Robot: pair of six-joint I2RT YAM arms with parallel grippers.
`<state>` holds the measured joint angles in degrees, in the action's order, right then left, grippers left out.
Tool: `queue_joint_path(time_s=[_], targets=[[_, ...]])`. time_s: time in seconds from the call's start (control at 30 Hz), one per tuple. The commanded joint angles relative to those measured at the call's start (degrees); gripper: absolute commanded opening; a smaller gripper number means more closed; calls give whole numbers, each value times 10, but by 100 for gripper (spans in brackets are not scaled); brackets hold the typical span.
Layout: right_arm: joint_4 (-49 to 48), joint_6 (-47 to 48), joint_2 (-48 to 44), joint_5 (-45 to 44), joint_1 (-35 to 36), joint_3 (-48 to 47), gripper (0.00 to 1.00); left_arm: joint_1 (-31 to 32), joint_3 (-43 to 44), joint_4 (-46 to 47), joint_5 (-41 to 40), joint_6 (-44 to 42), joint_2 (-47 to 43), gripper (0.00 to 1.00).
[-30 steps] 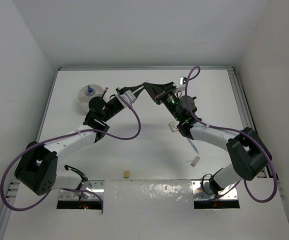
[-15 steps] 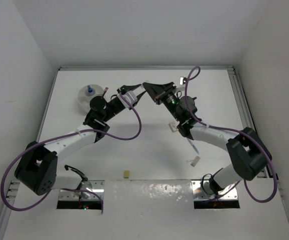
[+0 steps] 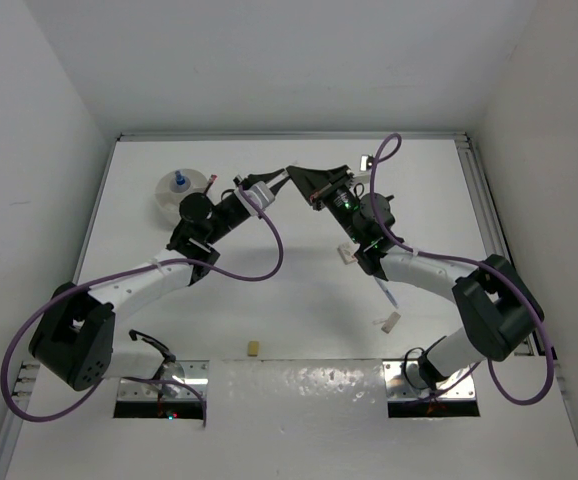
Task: Sort the stationery into containers
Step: Pick up the pen cap from the center of the board, then pick up the pen from the center of the board.
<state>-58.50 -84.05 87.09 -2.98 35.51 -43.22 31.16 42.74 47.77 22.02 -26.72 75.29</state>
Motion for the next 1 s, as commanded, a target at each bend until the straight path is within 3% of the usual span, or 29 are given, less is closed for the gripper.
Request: queue_joint_path(time_s=[0.0,0.13,0.27,0.4,0.5,0.63,0.7,0.77,0.8,0.9,0.97], targets=[[-36,-1,-14,3,-1,2,0,7,14,24,3,1,-2,0],[-45,23,-14,17,-2,0,0,7,14,13,0,-1,-3,0],[-35,82,-32,43,-9,9,44,0,12,-3,7,-1,-12,0],[0,121,-74,47,-32,49,68,-22,5,-51,19,-1,-30,0],[57,171,-124,58,-59,71,76,-38,-3,-84,31,-2,-45,0],[247,343,-205,84,-113,34,88,-59,-12,-139,72,-19,-65,0],[518,470,-234,98,-153,-31,85,-72,-11,-190,108,-47,-76,0],[648,553,-230,109,-181,-72,79,-86,-13,-237,138,-63,-87,0],[761,616,-222,109,-203,-110,73,-92,-13,-254,151,-67,-91,0],[918,683,-185,106,-248,-157,62,-111,-14,-322,204,-97,-102,0],[959,708,-166,106,-263,-165,59,-117,-13,-382,252,-144,-109,0]])
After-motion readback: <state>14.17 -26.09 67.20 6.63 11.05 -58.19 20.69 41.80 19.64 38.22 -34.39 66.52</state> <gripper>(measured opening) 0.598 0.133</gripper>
